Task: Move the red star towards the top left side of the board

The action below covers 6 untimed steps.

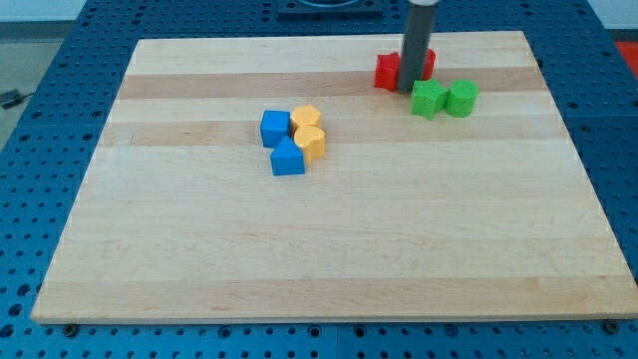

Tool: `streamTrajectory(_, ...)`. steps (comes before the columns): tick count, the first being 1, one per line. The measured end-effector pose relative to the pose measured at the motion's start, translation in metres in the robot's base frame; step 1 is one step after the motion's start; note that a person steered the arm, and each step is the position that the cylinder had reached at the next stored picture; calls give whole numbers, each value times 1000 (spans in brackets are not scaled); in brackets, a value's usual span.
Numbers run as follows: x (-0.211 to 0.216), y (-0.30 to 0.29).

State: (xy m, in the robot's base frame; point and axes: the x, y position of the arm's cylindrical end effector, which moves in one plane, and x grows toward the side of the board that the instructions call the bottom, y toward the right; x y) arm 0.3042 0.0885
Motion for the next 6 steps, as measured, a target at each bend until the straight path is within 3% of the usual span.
streamTrajectory(2, 0, -37)
streamTrajectory(4, 12, 1)
streamTrajectory(6, -34, -16)
